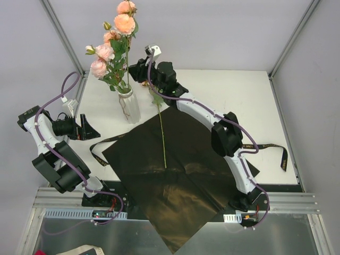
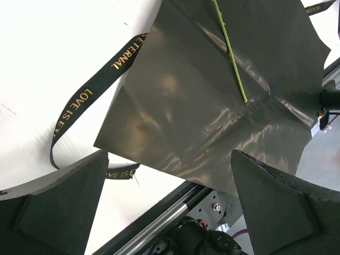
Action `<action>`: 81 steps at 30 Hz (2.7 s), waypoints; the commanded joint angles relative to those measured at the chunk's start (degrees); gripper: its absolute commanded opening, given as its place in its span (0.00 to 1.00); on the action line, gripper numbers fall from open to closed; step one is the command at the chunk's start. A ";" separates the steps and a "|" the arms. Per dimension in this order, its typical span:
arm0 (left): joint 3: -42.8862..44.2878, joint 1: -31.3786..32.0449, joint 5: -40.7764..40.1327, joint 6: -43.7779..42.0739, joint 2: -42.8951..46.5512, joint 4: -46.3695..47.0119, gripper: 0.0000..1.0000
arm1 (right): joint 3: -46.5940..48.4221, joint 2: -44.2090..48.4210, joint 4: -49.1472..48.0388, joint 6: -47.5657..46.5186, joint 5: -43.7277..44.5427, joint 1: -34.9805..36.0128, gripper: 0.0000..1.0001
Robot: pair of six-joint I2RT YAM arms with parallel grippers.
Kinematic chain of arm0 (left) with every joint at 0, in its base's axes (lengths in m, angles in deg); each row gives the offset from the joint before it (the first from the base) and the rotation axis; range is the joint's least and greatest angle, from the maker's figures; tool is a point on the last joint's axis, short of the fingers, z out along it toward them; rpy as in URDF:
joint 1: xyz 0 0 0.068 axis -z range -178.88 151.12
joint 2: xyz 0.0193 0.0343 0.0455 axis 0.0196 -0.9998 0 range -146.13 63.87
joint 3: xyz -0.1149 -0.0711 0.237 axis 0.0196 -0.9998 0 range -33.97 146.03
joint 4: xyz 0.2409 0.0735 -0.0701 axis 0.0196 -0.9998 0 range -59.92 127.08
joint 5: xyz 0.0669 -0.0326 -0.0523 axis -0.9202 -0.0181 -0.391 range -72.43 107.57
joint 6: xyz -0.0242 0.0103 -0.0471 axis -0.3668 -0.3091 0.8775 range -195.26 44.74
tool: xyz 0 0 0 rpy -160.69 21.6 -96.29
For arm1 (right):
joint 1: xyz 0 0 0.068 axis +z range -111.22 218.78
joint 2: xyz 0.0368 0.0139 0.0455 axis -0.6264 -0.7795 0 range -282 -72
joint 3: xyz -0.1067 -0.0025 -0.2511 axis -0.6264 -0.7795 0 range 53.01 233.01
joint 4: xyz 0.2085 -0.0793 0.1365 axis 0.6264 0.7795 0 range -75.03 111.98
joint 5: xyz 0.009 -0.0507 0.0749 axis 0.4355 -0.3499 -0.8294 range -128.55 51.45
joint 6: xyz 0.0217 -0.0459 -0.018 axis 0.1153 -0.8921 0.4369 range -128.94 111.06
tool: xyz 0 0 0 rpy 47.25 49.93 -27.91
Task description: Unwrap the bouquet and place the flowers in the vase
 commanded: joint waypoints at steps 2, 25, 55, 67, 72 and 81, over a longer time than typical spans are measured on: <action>0.17 -1.01 0.40 -2.10 0.05 -0.97 0.99 | -4.59 6.87 -6.18 4.70 -12.43 -1.70 0.29; 0.96 -1.80 0.84 -1.58 -0.12 -0.89 0.99 | -1.17 -1.03 41.45 -3.73 14.02 -4.61 0.67; 1.22 -1.71 0.22 -1.58 0.23 -1.06 0.99 | 13.86 -16.50 57.97 1.27 9.45 -4.34 0.45; 0.34 -1.88 0.31 -1.75 2.24 -1.50 0.99 | 11.49 -14.49 58.42 6.20 8.04 -5.57 0.10; -0.01 -1.88 0.57 -1.75 3.74 -1.85 0.99 | 6.49 -5.98 52.98 6.73 10.06 -6.36 0.01; 1.66 -1.88 2.33 -1.40 5.50 -3.87 0.99 | -8.97 20.47 35.33 6.37 13.93 -7.15 0.01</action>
